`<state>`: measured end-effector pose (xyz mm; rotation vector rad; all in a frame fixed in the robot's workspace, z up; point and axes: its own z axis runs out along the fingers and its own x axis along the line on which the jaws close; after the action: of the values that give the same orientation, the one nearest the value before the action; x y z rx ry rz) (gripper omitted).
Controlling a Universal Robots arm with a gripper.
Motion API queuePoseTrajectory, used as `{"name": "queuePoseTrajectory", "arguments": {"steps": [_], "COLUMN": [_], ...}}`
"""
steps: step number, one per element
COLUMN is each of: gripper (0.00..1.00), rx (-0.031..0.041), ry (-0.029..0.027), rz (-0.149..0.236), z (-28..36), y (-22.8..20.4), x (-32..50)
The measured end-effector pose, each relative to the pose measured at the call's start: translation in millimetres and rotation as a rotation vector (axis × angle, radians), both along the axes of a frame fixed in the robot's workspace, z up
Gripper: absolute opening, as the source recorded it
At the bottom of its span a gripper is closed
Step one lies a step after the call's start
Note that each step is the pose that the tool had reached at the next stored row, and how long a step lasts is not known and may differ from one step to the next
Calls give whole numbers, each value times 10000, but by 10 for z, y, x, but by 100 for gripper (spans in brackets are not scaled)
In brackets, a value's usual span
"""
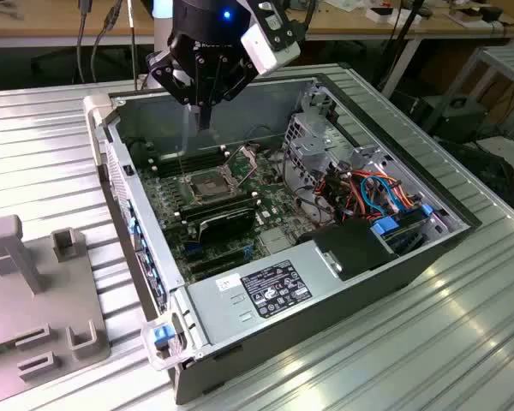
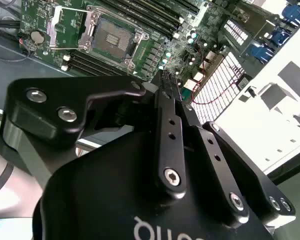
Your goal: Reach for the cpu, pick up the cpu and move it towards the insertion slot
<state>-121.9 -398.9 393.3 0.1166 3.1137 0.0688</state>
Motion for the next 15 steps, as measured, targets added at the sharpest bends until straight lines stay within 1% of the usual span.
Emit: {"name": "queuePoseTrajectory", "arguments": {"steps": [8, 11, 15], "gripper": [11, 11, 11], "rx": [0, 0, 0], "ry": [0, 0, 0], "rz": [0, 0, 0], "z": [0, 0, 0], "y": [0, 0, 0], "x": [0, -16, -17]}}
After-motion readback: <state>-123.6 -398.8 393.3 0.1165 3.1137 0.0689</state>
